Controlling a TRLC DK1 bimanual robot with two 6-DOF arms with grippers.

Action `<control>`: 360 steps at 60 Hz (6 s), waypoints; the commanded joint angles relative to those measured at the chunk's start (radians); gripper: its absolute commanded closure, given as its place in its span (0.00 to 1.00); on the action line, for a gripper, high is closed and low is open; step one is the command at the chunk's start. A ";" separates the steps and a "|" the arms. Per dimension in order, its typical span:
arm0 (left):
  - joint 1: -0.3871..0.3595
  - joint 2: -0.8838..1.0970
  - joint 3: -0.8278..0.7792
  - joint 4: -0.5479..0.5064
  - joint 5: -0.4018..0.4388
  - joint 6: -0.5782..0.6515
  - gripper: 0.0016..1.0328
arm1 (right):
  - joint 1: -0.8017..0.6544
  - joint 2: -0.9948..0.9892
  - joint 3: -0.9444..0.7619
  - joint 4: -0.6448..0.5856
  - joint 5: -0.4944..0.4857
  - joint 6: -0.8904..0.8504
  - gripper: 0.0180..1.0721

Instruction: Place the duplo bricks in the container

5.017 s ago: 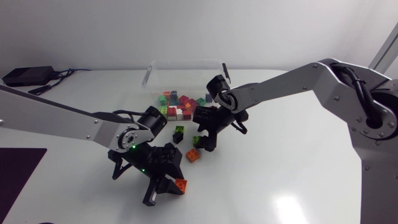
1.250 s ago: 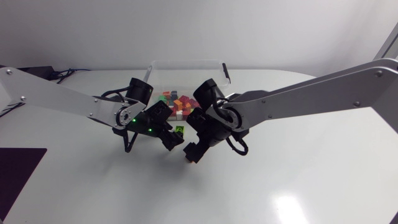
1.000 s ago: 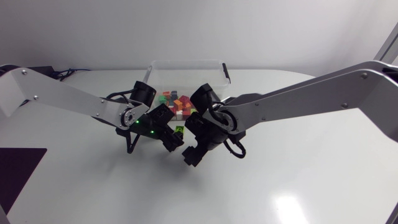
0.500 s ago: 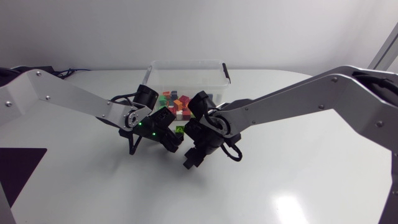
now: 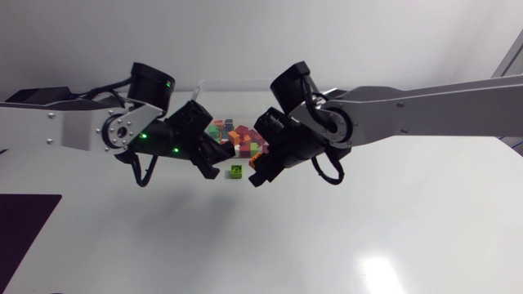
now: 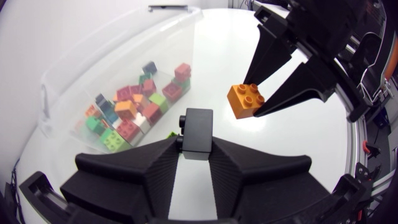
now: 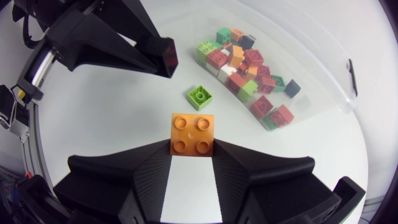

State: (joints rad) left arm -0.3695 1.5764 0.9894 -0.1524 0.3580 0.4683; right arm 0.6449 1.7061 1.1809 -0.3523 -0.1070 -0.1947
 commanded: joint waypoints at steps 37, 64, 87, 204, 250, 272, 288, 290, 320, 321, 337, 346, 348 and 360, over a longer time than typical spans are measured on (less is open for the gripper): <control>0.109 0.165 0.384 0.106 0.006 -0.146 0.72 | -0.175 0.050 0.324 0.047 0.012 -0.023 0.65; 0.119 0.422 0.621 0.117 -0.062 -0.180 0.67 | -0.209 0.300 0.507 0.099 0.012 -0.052 0.49; 0.109 0.332 0.552 0.120 -0.140 -0.244 0.33 | -0.206 0.225 0.441 0.122 0.078 -0.091 0.05; -0.097 0.266 -0.075 0.462 -0.508 -0.559 0.17 | -0.530 -1.109 -0.834 0.441 0.431 -0.038 0.05; -0.160 0.470 0.086 0.355 -0.559 -0.675 0.27 | -0.616 -1.407 -0.994 0.338 0.432 -0.031 0.05; -0.140 0.378 0.054 0.352 -0.570 -0.728 0.27 | -0.620 -1.439 -1.000 0.312 0.432 -0.031 0.05; -0.167 0.338 0.020 0.366 -0.567 -0.729 0.27 | -0.622 -1.447 -1.006 0.306 0.432 -0.031 0.05; -0.175 0.346 0.020 0.366 -0.567 -0.729 0.27 | -0.625 -1.452 -1.009 0.305 0.432 -0.031 0.05; -0.177 0.476 0.075 0.378 -0.564 -0.728 0.33 | -0.616 -1.642 -1.118 0.303 0.425 -0.035 0.05; -0.177 0.478 0.075 0.378 -0.564 -0.728 0.36 | -0.616 -1.649 -1.124 0.303 0.425 -0.037 0.05; -0.177 0.479 0.057 0.430 -0.567 -0.718 0.55 | -0.626 -1.709 -1.139 0.250 0.420 0.006 0.05; -0.178 0.488 0.060 0.432 -0.567 -0.706 0.63 | -0.639 -1.709 -1.139 0.240 0.406 0.006 0.05; -0.180 0.488 0.057 0.432 -0.568 -0.700 0.63 | -0.639 -1.711 -1.139 0.240 0.405 0.006 0.05; -0.184 0.424 0.022 0.415 -0.570 -0.674 0.69 | -0.639 -1.709 -1.139 0.240 0.403 0.006 0.05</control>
State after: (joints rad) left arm -0.5518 2.0369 1.0393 0.2699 -0.2043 -0.2199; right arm 0.0109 0.0006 0.0551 -0.1059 0.2993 -0.2089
